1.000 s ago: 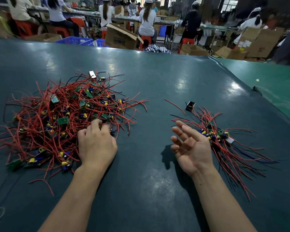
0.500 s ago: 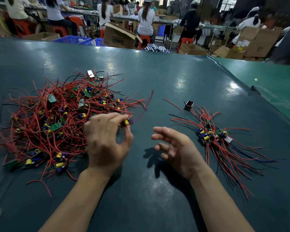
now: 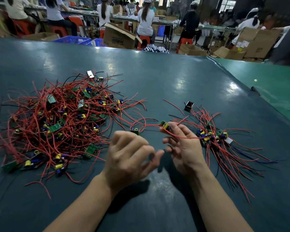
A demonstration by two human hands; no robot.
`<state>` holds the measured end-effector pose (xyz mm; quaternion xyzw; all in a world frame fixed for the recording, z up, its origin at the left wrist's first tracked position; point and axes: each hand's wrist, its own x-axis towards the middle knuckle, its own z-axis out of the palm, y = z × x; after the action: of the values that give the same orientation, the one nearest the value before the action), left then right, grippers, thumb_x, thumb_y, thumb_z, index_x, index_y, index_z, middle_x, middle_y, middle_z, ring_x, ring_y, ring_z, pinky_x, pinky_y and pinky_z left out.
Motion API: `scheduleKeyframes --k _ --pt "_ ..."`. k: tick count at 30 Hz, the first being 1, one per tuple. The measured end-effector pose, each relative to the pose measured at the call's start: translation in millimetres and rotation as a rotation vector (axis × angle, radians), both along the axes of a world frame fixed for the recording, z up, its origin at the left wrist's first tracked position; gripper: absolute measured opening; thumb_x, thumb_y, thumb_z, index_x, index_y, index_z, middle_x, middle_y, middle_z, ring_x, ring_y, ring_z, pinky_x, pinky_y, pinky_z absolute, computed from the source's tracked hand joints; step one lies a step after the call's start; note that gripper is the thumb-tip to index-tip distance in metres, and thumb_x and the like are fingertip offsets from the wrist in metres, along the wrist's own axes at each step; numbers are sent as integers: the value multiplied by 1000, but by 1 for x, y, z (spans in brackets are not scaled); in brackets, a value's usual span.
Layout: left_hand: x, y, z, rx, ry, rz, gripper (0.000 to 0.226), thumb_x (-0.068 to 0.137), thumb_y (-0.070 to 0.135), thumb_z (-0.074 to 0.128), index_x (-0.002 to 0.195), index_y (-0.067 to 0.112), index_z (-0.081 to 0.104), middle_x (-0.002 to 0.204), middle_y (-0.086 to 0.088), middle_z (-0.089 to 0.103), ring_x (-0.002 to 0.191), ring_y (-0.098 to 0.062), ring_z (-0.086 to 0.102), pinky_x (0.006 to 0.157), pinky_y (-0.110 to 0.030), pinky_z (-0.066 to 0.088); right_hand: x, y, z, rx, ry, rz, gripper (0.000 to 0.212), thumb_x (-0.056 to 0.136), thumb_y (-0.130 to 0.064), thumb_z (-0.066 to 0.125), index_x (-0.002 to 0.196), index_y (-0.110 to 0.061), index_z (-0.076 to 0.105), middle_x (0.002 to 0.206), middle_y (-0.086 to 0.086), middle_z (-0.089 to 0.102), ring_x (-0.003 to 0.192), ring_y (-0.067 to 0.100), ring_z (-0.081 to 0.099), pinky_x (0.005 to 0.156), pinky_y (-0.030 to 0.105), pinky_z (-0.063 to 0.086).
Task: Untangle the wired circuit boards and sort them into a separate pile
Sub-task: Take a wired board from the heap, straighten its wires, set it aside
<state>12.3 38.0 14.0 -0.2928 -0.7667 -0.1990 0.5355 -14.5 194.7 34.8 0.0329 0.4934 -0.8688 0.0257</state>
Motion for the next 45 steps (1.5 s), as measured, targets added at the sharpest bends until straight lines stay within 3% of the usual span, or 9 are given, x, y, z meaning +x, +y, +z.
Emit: scheduleKeyframes --k 2,6,12,15,19,23,27,40,45 --pt "-4 3 -4 -99 -225 -135 25 87 32 69 70 13 68 67 1 58 61 -23 51 61 -34 38 0 1 0 -18 -7 9 6 75 -20 69 75 -15 66 79 15 73 45 13 58 35 16 38" --pt "-9 6 -7 51 -776 -93 63 82 60 61 123 13 63 94 4 62 76 -17 59 74 -33 51 2 -3 -3 75 33 33 7 72 -25 73 67 -19 71 81 11 74 49 14 60 38 19 41" --pt "-11 4 -2 615 -707 -265 39 84 23 74 121 14 66 91 4 69 64 -13 59 68 -21 50 5 -11 -7 299 100 27 18 61 -36 80 70 -20 77 67 -2 68 53 8 57 43 18 40" --pt "-9 5 3 848 -796 -351 15 85 22 67 96 13 73 80 3 74 55 -10 64 60 -18 50 4 -13 -9 282 96 55 15 67 -32 78 73 -18 78 74 2 71 52 9 56 42 19 39" --pt "-15 4 8 1025 -989 -465 24 82 28 65 80 4 69 67 -3 72 50 -14 63 56 -18 51 3 -13 -11 215 69 91 13 75 -30 72 77 -18 78 81 6 72 52 12 57 39 19 39" --pt "-15 3 6 1006 -1114 -638 33 74 18 72 92 -7 60 68 -3 71 56 -17 67 60 -20 53 1 -12 -11 243 40 48 14 72 -30 74 75 -16 77 71 4 69 51 13 56 38 19 39" --pt "-17 4 6 1012 -1166 -614 12 84 2 67 89 -6 60 66 -6 70 54 -17 66 57 -21 53 -1 -11 -12 259 68 -58 13 75 -25 77 78 -12 78 75 8 71 50 9 52 39 19 38" --pt "-18 1 5 1169 -1114 -586 8 86 0 63 79 -1 59 61 -7 67 47 -16 61 52 -23 49 -17 7 -5 -20 -18 -471 18 91 -9 66 74 -10 67 60 -3 64 47 2 48 37 15 33" --pt "-21 0 4 1211 -1102 -586 8 84 3 64 79 0 59 60 -6 66 47 -16 60 54 -24 50 -17 8 -4 -88 -38 -446 25 97 -15 59 72 -11 63 53 -5 57 42 3 42 36 15 30"
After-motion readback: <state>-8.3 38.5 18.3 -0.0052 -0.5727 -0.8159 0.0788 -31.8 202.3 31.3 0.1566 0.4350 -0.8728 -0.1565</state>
